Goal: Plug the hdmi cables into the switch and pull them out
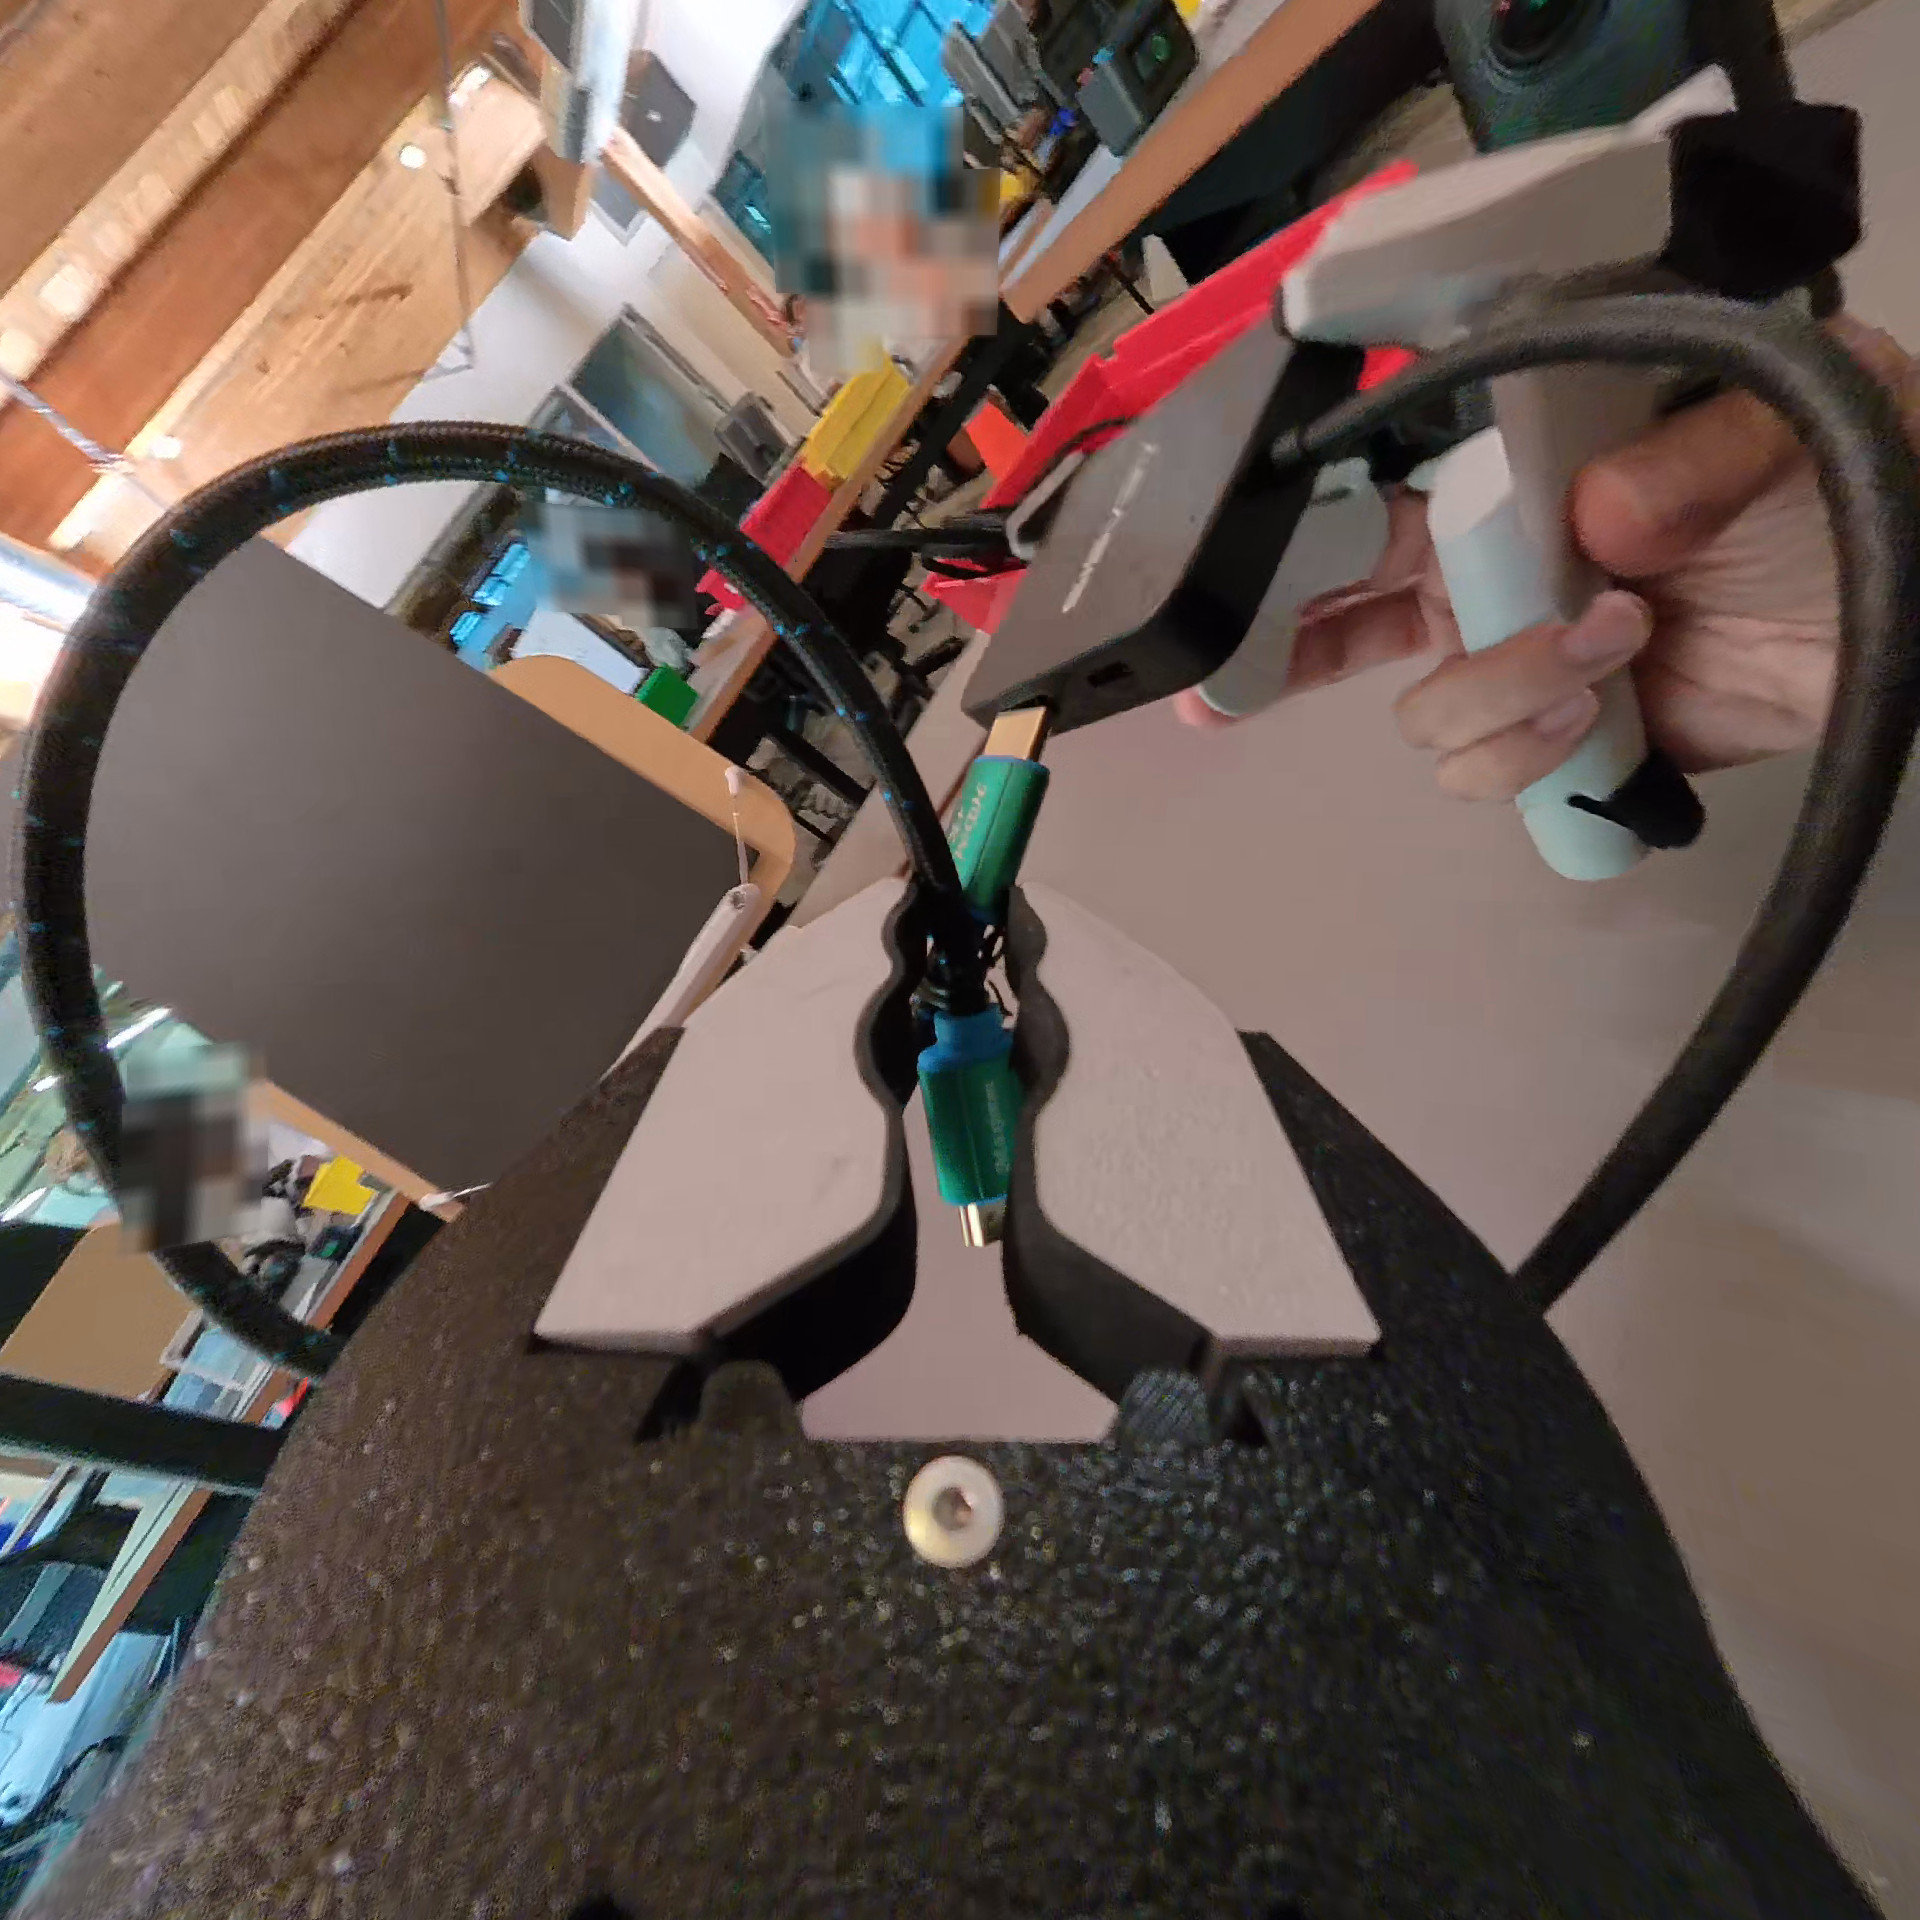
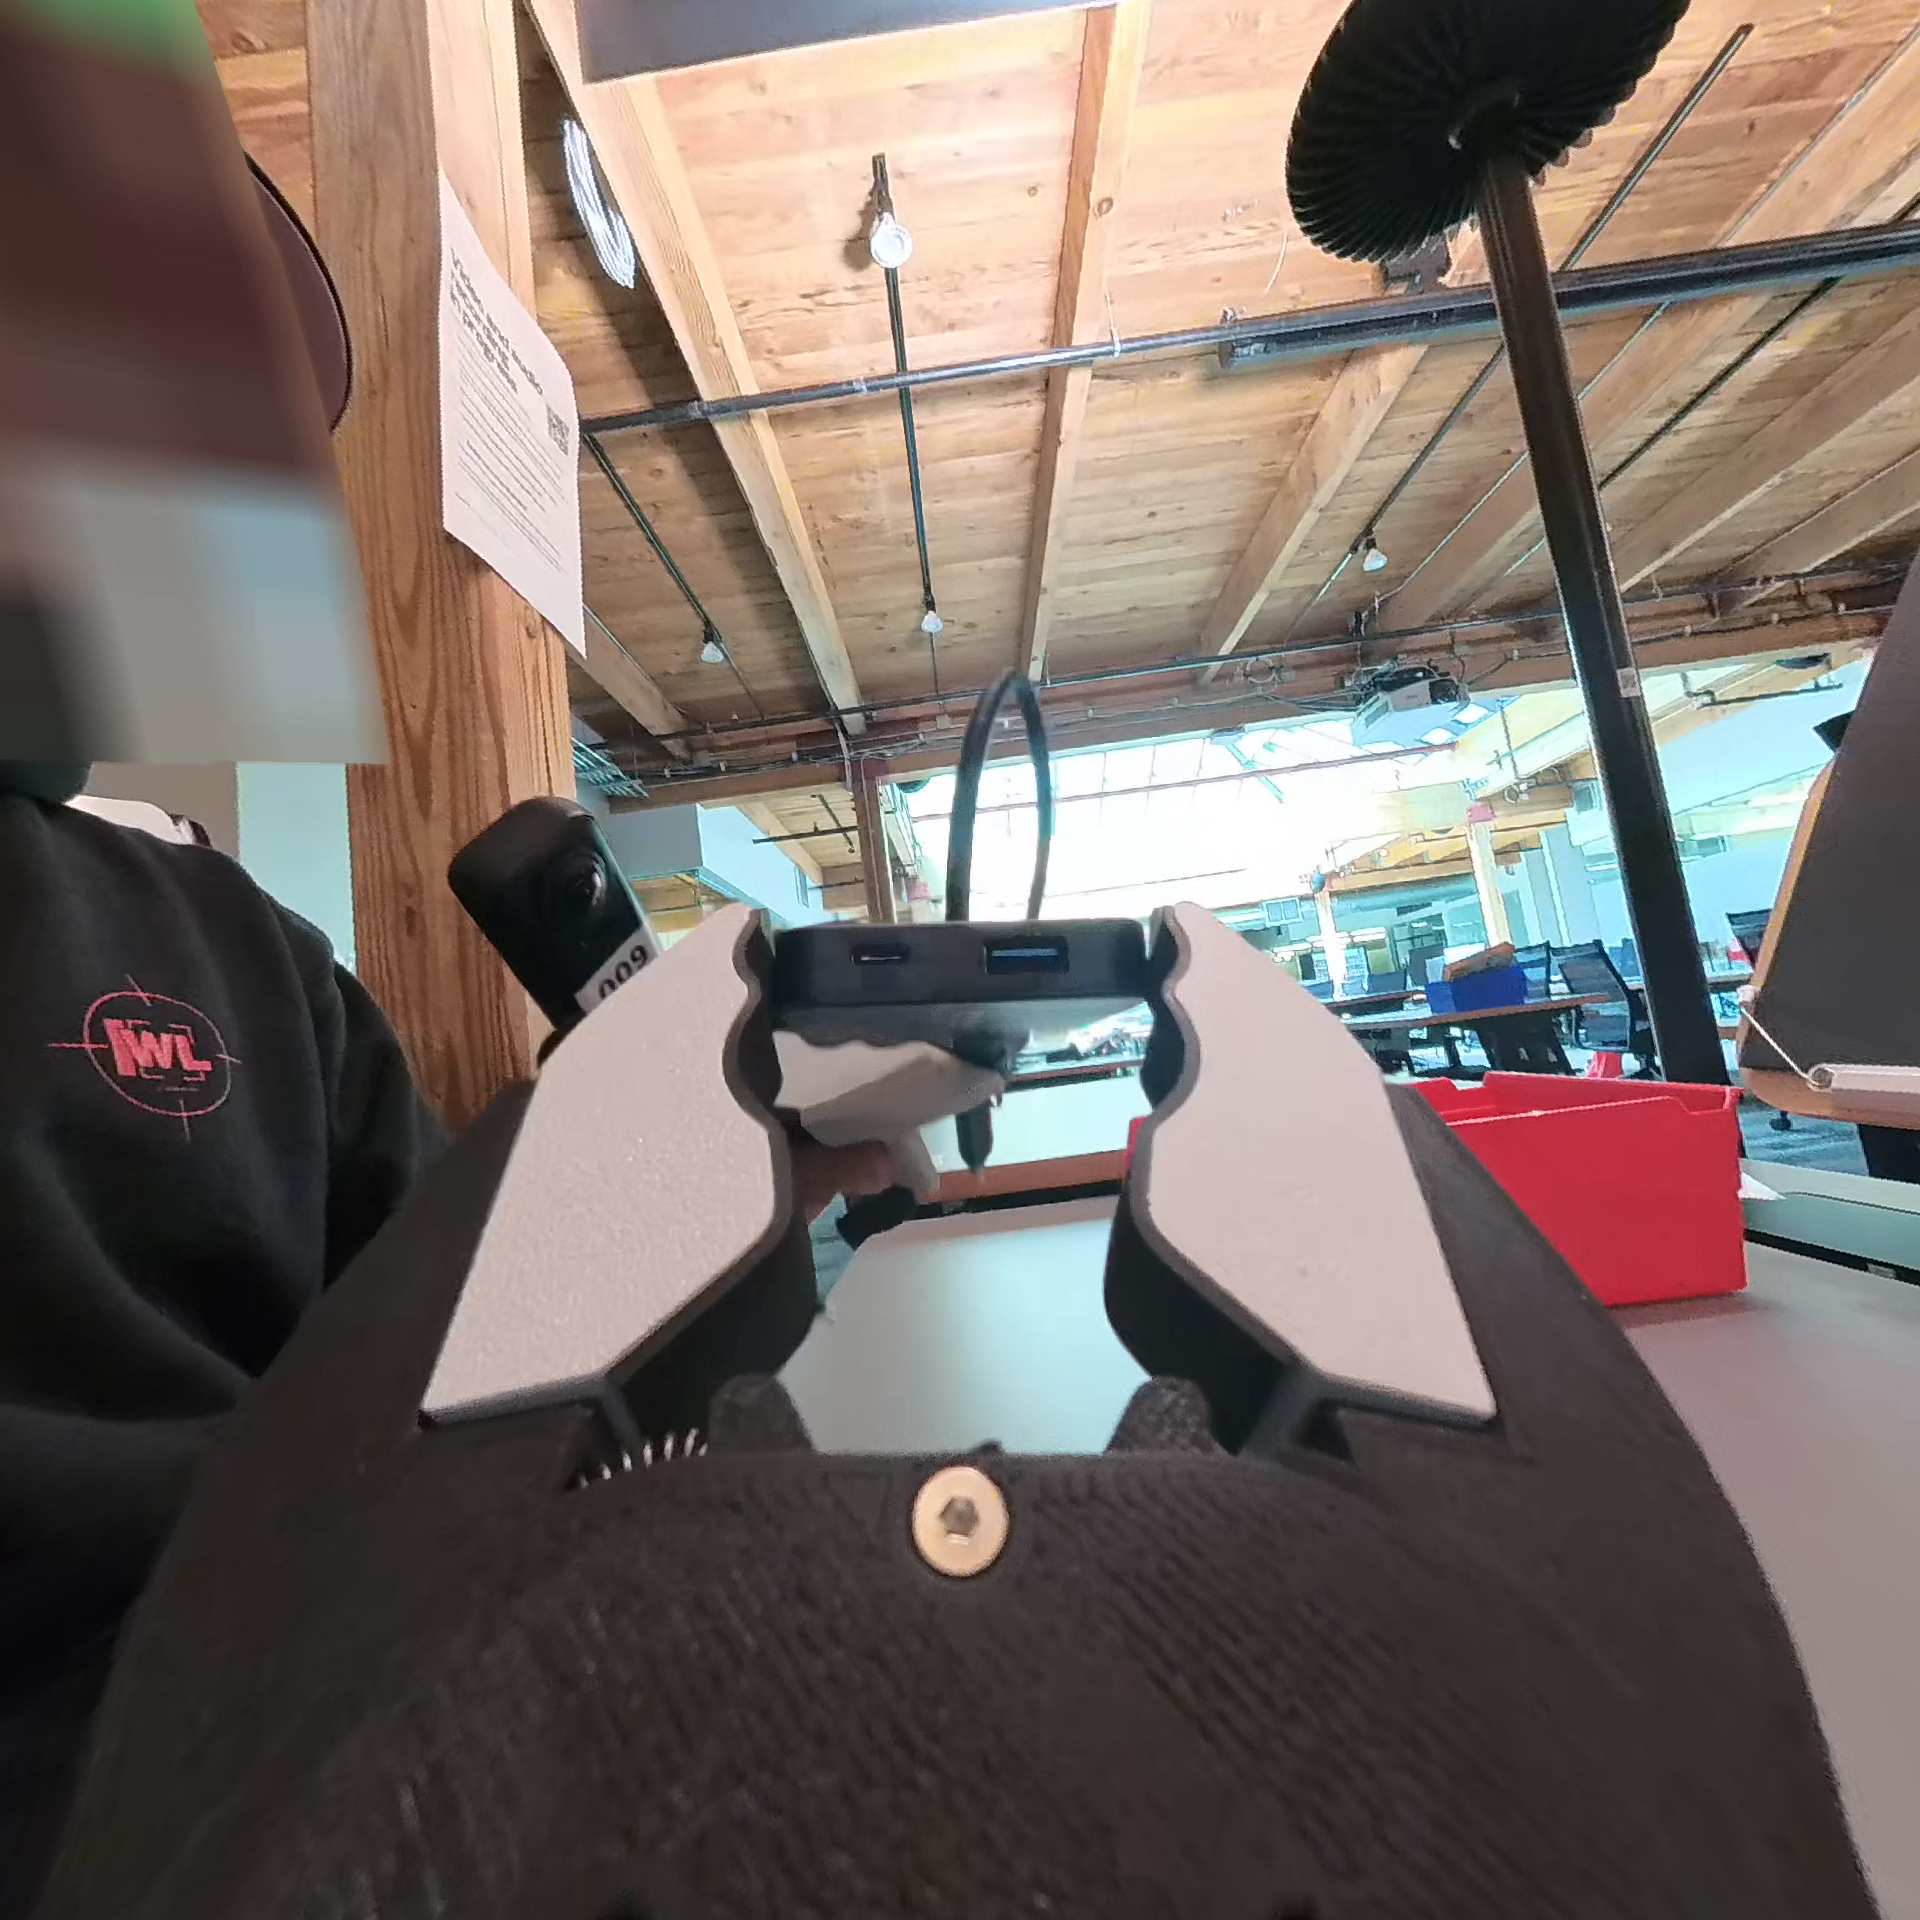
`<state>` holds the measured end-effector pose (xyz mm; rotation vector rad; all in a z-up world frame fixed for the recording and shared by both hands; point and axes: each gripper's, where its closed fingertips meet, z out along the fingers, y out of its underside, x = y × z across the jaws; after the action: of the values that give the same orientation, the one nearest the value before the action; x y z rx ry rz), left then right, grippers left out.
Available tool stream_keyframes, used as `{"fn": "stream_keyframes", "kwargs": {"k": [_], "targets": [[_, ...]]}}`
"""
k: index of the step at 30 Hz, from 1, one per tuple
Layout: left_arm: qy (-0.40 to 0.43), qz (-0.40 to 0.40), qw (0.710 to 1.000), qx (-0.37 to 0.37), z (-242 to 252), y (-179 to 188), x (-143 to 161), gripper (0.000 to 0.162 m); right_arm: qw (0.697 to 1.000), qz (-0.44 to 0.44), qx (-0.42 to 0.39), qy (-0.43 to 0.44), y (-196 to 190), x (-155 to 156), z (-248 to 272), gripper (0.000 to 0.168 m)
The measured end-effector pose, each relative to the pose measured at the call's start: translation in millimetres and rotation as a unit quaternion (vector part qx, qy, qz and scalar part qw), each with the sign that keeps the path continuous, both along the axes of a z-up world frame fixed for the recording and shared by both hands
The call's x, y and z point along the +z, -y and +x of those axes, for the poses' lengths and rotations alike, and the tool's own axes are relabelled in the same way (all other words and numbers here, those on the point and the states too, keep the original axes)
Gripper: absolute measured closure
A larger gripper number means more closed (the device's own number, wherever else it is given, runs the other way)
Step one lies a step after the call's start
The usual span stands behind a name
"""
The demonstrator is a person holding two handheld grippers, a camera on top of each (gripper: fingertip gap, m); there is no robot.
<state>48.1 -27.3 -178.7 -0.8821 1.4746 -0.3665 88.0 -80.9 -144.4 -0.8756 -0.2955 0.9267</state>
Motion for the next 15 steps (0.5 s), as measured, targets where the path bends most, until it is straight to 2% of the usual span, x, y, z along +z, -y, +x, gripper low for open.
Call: {"fn": "stream_keyframes", "kwargs": {"k": [2,6,15], "targets": [[0.031,-0.001,0.999,0.012,-1.4,-1.9,9.7,0.149,1.0,-0.017,-0.003,0.023,-4.4,-7.1,-5.4,0.098],[-0.029,0.037,0.999,0.007,-1.6,-6.3,0.1,0.149,0.999,-0.023,-0.014,0.024,-5.9,-7.5,-2.6,0.098],[-0.049,0.119,0.992,0.0,-8.6,-11.5,3.9,0.149,0.994,-0.053,-0.031,0.096,-10.6,-19.7,-13.0,0.099]]}}
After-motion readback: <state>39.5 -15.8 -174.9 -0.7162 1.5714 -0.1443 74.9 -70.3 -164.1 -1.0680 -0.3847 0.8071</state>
